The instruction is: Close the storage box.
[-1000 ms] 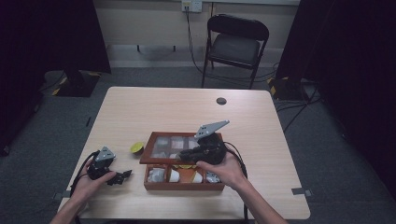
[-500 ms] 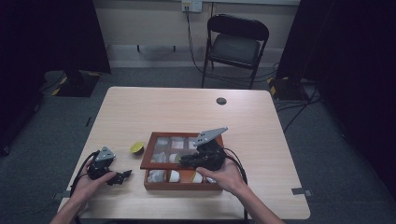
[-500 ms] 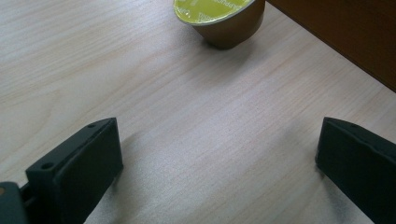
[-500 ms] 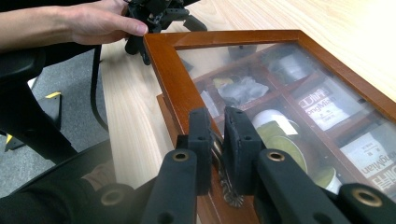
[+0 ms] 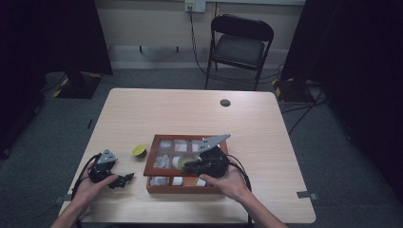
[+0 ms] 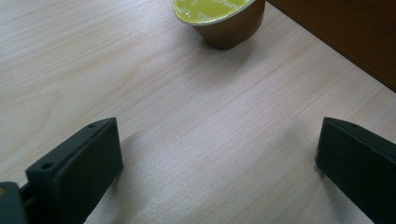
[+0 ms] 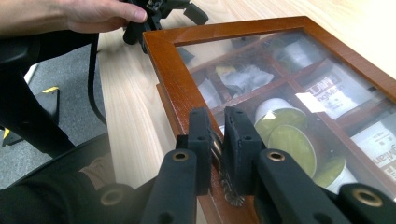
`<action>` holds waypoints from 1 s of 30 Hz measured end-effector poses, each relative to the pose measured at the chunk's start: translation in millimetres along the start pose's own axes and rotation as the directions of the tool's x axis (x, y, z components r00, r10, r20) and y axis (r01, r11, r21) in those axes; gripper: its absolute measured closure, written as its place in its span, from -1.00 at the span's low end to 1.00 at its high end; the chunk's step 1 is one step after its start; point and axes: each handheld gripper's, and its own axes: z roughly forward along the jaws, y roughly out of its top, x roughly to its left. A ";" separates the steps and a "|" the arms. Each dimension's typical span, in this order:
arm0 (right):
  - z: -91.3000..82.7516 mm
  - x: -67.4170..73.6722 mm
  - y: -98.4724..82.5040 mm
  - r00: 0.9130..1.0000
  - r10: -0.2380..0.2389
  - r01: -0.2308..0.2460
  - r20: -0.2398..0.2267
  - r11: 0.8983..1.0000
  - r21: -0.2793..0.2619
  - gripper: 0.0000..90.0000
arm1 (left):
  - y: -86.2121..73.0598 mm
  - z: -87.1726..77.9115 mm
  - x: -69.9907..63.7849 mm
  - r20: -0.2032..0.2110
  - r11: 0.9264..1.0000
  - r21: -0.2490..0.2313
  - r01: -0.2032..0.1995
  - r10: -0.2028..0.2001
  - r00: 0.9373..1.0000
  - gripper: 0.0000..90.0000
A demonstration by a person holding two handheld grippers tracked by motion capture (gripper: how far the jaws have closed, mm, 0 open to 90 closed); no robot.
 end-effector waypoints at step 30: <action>31.0 1.2 -31.5 1.000 0.012 -0.011 -0.014 0.996 0.093 0.81 | -0.2 0.3 -0.1 -0.003 1.000 -0.002 -0.001 0.001 1.000 -1.00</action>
